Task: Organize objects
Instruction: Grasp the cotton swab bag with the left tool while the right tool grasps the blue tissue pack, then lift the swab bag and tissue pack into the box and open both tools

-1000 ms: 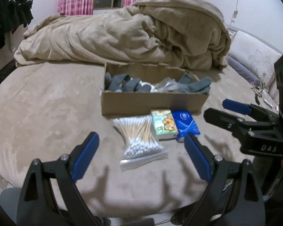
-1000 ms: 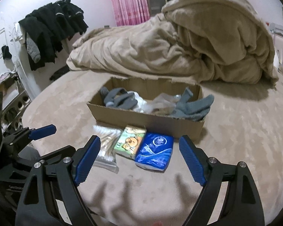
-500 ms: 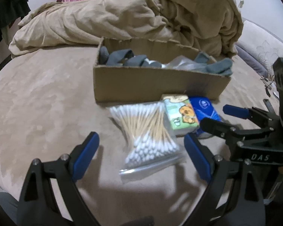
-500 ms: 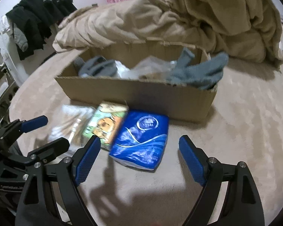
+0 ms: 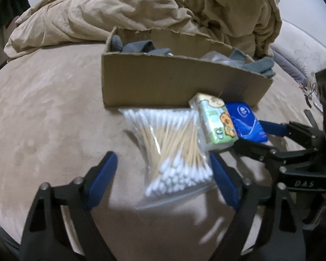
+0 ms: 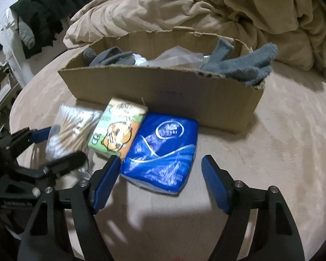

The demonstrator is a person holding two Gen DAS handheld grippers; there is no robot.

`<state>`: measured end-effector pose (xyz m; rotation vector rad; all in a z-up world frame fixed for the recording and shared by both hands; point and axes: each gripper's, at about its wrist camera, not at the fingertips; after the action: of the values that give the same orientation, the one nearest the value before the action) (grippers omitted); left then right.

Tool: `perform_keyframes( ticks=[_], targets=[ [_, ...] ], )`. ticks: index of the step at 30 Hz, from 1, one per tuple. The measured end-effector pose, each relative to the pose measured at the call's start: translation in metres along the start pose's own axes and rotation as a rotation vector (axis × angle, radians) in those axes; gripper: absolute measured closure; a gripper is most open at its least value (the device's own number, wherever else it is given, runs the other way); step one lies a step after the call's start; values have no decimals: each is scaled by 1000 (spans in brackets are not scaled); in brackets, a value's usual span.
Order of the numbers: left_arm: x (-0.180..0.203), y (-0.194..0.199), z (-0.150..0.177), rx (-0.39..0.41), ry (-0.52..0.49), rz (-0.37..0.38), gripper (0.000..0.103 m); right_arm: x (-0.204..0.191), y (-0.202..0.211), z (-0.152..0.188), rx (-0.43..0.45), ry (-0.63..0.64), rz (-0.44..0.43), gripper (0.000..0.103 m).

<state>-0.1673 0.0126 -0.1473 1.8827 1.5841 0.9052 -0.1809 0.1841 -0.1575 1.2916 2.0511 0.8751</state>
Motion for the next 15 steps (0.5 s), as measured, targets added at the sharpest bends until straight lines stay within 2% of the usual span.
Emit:
perform_keyframes(
  ticks=[5,7,9,12,15],
  targets=[
    [8,3,4,8,-35,8,46,4,0,1,9,-17,-23,31],
    [13,5,4,16,-56,-4,47,5,1,2,14,-18,-45,42],
    [14,7,5,17,-55,0,50,7,3,4,16,-25,-58,45],
    [14,12,6,24,-48,0,52,12,8,4,22,-37,-72,56],
    [14,20,9,31,-46,-1,53,14,17,4,32,-47,-82,58]
  ],
)
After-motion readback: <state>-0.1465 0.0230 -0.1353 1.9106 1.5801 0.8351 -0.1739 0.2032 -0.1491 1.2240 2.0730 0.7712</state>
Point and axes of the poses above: each gripper's, at about its wrist camera, not at the fingertips, and y roughly against the way its jaws point, x to its right, z to its underside, and after that the axes turned 2 degrees about z, right-handed
